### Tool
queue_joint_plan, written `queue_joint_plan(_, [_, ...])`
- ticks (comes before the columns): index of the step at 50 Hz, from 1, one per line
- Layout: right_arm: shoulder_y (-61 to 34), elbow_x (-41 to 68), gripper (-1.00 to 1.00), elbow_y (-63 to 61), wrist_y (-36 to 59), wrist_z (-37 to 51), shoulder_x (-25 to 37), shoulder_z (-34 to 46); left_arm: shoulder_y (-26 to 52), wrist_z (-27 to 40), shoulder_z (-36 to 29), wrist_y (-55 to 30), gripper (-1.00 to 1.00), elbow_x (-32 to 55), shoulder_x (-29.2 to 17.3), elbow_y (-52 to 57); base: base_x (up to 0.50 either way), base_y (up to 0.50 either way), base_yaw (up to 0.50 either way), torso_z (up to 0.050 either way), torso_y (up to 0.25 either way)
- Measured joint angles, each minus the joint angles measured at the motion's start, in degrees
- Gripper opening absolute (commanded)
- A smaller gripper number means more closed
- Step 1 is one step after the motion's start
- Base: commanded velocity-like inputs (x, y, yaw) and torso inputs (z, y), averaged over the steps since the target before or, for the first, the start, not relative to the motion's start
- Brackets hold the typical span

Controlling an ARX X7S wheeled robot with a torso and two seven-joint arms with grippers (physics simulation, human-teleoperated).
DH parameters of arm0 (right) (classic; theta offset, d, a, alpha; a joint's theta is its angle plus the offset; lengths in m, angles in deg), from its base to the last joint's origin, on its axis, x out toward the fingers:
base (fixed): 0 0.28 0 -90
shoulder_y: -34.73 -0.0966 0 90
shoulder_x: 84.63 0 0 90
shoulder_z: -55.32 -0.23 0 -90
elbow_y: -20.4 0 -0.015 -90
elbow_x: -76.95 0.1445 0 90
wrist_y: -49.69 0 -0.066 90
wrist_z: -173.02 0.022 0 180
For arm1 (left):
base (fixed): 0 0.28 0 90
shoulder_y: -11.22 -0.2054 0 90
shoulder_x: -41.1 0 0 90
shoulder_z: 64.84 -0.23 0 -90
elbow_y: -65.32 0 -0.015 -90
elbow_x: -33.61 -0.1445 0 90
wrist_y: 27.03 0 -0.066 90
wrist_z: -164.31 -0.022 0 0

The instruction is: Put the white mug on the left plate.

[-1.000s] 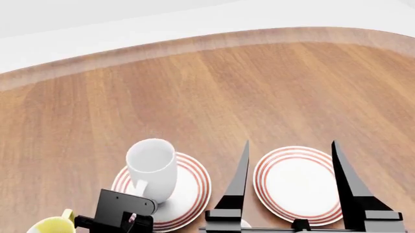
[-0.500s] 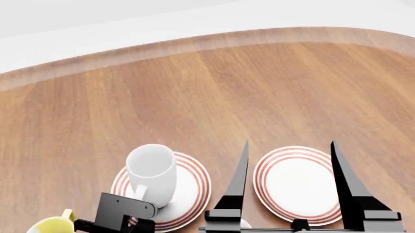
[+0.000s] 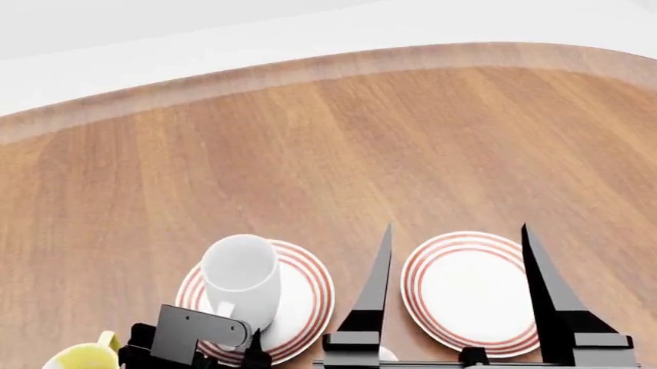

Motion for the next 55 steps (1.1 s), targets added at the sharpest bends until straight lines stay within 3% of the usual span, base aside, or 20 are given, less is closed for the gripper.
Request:
queue_joint_plan(4, [-0.1, 0.0, 1.00, 0.0, 0.0, 0.1, 0.0, 0.1, -0.6, 2.1, -0.7, -0.9, 1.00, -0.7, -2.1, 4.7, 0.00, 0.00, 0.00, 0.000, 0.000])
queue_joint_plan(27, [-0.6, 0.1, 1.00, -0.2, 0.4, 0.6, 0.3, 0.9, -4.7, 25.0, -5.4, -7.7, 1.00, -5.6, -26.6, 58.3, 0.00, 0.00, 0.00, 0.000, 0.000])
queue_joint_plan(55, [-1.5, 0.1, 1.00, 0.8, 0.2, 0.6, 0.1, 2.4, -3.4, 40.9, -2.4, -8.4, 1.00, -10.7, -44.6, 90.9, 0.00, 0.00, 0.00, 0.000, 0.000])
